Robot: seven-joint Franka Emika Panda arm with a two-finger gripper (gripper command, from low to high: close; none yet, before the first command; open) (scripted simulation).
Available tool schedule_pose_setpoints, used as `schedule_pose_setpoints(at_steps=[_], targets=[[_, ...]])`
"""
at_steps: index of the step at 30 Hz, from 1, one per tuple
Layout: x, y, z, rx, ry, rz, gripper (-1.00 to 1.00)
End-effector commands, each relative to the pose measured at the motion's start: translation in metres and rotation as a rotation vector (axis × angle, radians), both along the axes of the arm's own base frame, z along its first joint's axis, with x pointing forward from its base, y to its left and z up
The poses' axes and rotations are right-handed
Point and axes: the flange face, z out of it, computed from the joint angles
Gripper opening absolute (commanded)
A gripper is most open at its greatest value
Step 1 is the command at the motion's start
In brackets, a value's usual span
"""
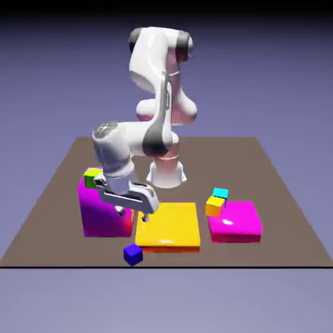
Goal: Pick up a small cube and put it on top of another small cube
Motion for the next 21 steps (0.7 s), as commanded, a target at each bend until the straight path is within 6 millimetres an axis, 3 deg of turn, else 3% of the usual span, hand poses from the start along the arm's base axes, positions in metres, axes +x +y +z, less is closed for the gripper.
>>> schedule_pose_setpoints(at_steps=[1,9,11,14,15,16,17,20,21], targets=[[0.003,-0.005,-0.01,0.015,0.035,-0.02,0.0],[0.017,-0.036,-0.091,0.128,0.31,-0.161,0.0],[0.017,-0.038,-0.098,0.136,0.332,-0.171,0.0],[0.0,-0.017,-0.159,0.137,0.332,-0.171,0.0],[-0.001,-0.017,-0.16,0.136,0.332,-0.171,0.0],[-0.001,-0.017,-0.16,0.136,0.332,-0.171,-1.0],[-0.001,-0.017,-0.16,0.136,0.332,-0.171,-1.0],[0.017,-0.038,-0.099,0.137,0.332,-0.171,-1.0],[0.014,-0.049,-0.08,0.139,0.33,-0.181,-1.0]])
